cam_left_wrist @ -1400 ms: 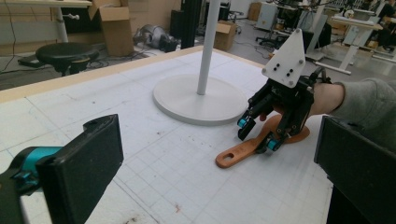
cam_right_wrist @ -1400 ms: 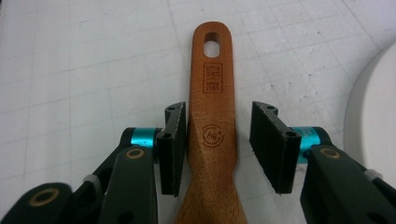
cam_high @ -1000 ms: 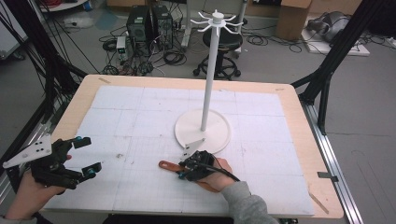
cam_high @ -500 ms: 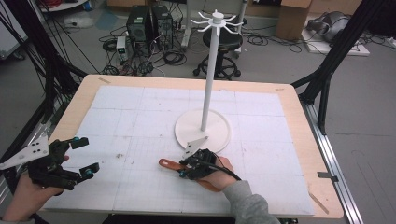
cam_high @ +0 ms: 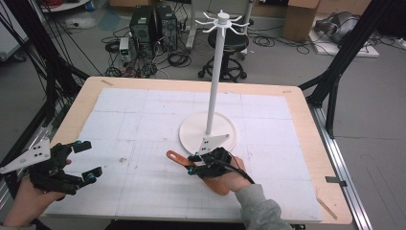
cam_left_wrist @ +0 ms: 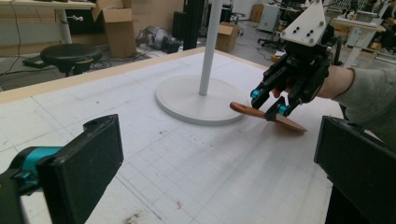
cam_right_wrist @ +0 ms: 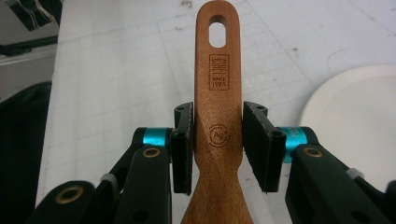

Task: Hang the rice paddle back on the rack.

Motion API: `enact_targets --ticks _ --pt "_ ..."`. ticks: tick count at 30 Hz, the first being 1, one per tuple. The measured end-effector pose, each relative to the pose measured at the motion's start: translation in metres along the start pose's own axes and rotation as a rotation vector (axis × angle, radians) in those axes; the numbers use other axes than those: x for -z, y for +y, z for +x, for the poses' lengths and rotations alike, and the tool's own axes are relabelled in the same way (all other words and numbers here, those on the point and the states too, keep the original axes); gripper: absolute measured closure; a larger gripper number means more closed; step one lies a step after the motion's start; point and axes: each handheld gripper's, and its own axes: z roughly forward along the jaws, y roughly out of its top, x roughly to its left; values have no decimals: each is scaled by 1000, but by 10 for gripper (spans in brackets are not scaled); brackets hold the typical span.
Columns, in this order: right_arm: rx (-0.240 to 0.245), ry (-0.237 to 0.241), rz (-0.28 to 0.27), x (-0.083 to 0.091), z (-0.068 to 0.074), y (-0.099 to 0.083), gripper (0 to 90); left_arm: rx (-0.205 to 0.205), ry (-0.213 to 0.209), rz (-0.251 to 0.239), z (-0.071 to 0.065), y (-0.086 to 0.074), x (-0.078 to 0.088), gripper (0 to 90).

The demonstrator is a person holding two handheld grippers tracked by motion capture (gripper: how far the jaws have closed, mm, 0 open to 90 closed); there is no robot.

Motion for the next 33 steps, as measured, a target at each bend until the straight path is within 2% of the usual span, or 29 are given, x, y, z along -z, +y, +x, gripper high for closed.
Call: enact_targets --ticks 17,33 --pt "-27 -27 -100 31 -5 8 650 7 0 1 0 -1 -1 18" --pt "-14 -36 -198 65 -5 16 650 8 3 11 0 -2 -1 18"
